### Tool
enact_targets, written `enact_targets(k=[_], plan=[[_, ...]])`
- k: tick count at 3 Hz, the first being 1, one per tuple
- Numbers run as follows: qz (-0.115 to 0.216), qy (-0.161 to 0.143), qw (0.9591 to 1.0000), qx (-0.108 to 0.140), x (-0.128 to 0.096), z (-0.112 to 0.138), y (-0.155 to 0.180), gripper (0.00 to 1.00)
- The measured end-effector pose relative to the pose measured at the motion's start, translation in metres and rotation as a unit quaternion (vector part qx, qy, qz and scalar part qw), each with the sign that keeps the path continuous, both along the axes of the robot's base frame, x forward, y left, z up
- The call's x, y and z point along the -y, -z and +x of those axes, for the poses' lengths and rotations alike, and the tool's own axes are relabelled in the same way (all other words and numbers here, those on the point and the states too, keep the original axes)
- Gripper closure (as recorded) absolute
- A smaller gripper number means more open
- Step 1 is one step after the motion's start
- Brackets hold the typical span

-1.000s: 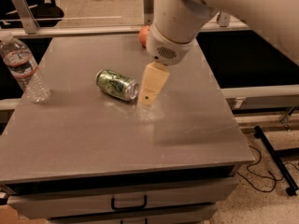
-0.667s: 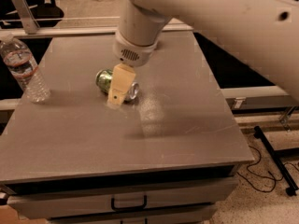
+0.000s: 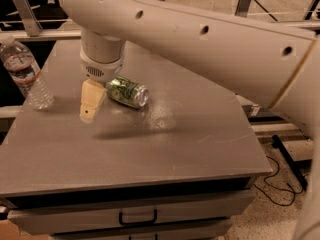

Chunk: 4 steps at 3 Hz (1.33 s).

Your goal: Place green can upright

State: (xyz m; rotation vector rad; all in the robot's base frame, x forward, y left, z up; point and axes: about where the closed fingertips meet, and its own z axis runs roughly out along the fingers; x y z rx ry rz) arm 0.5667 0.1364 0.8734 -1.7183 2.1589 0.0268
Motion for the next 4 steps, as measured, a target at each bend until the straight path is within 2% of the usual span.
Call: enact_targets(k=[1, 2, 3, 4], plan=[[-0.019, 0.013, 0.9997, 0.0, -0.014, 0.018, 0.019, 0.0], [-0.031, 0.026, 0.9992, 0.0, -0.016, 0.032, 0.03, 0.19], [-0.036, 0.035, 0.9987, -0.001, -0.012, 0.042, 0.037, 0.42], [-0.018, 0.032, 0.9993, -0.002, -0.009, 0.047, 0.027, 0.65]])
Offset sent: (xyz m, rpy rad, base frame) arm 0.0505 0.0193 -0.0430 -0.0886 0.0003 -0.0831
